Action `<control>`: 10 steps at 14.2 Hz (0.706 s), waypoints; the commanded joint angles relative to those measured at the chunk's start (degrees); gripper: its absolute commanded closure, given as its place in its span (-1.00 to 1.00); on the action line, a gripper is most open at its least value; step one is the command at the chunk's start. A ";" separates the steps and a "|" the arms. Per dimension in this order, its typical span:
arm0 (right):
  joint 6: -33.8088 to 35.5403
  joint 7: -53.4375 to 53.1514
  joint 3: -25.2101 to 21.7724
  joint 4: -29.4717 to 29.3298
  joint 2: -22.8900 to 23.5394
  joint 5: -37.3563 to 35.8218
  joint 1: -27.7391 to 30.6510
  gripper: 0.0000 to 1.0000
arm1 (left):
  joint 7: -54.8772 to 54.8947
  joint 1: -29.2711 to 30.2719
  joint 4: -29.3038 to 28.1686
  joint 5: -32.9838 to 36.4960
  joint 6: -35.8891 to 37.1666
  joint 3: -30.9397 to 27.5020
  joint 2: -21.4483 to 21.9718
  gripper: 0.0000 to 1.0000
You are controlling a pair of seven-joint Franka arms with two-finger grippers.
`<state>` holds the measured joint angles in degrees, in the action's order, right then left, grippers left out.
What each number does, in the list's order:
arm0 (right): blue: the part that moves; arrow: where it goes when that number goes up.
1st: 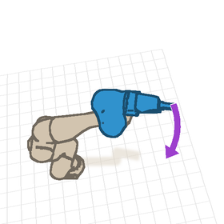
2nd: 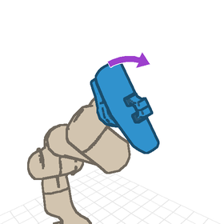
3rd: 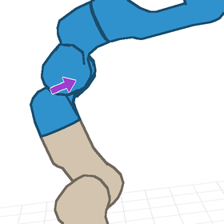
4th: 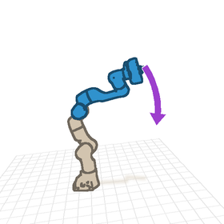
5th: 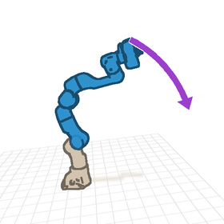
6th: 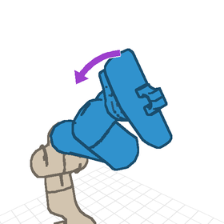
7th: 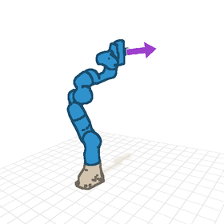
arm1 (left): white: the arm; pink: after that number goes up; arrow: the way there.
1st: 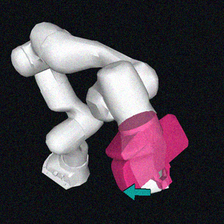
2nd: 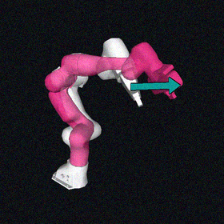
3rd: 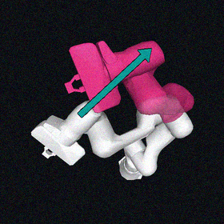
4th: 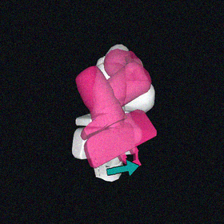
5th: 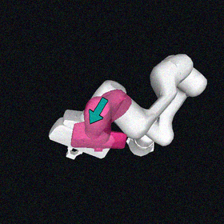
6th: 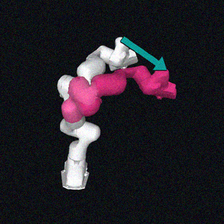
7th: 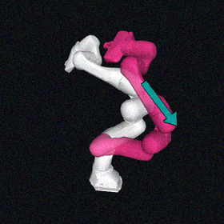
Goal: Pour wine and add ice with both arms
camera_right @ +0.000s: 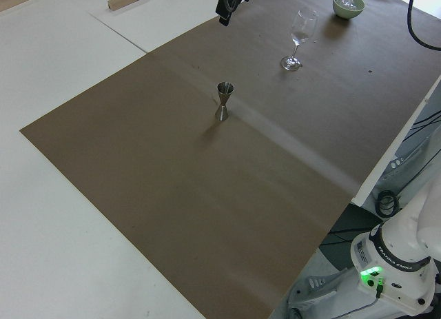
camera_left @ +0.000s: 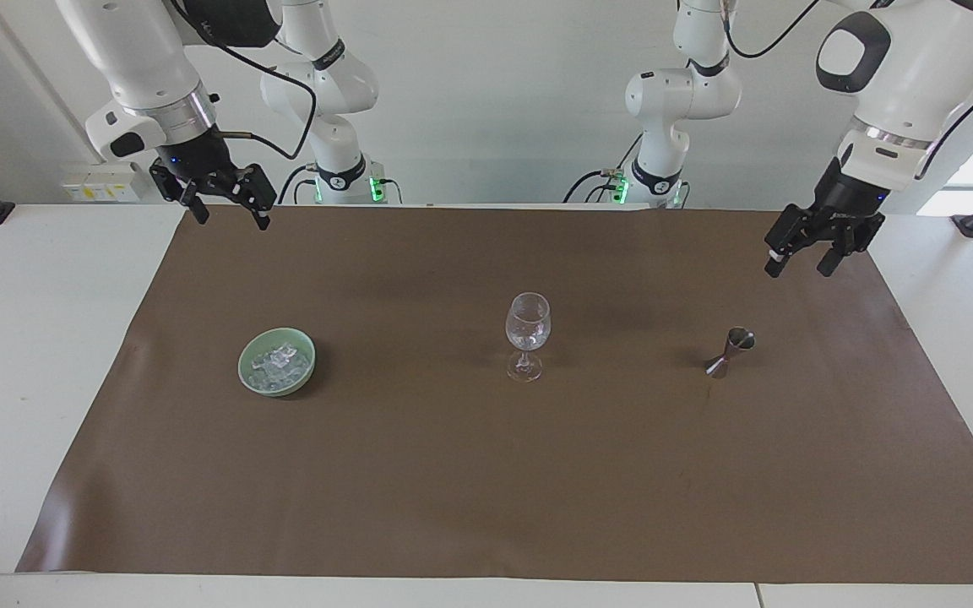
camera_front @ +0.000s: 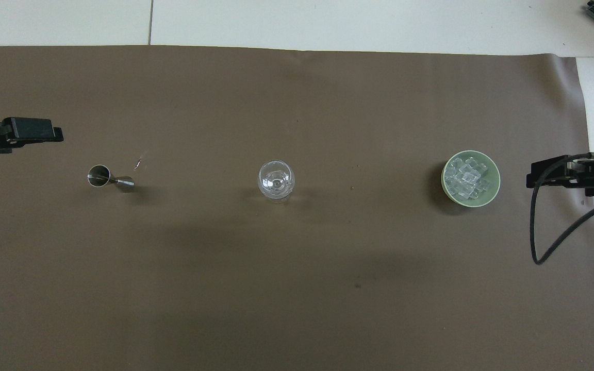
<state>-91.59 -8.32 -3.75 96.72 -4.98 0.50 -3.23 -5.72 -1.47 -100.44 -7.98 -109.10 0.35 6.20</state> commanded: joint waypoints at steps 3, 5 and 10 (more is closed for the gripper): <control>-1.22 1.81 0.32 1.89 -1.53 -0.42 0.77 -1.00 | 1.59 -0.64 13.58 4.03 11.44 -0.52 -5.22 -1.00; -0.69 1.81 0.32 1.28 -1.53 -0.42 0.69 -1.00 | 2.12 -0.38 18.59 4.03 15.74 -0.52 -7.41 -1.00; -1.13 1.73 0.23 1.45 -1.53 -0.42 0.69 -1.00 | 5.97 -0.64 20.38 4.20 20.76 -0.52 -7.96 -1.00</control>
<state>-91.60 -8.32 -3.75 96.88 -5.44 0.50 -3.23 -2.18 -1.48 -81.76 -5.11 -91.50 0.21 -1.15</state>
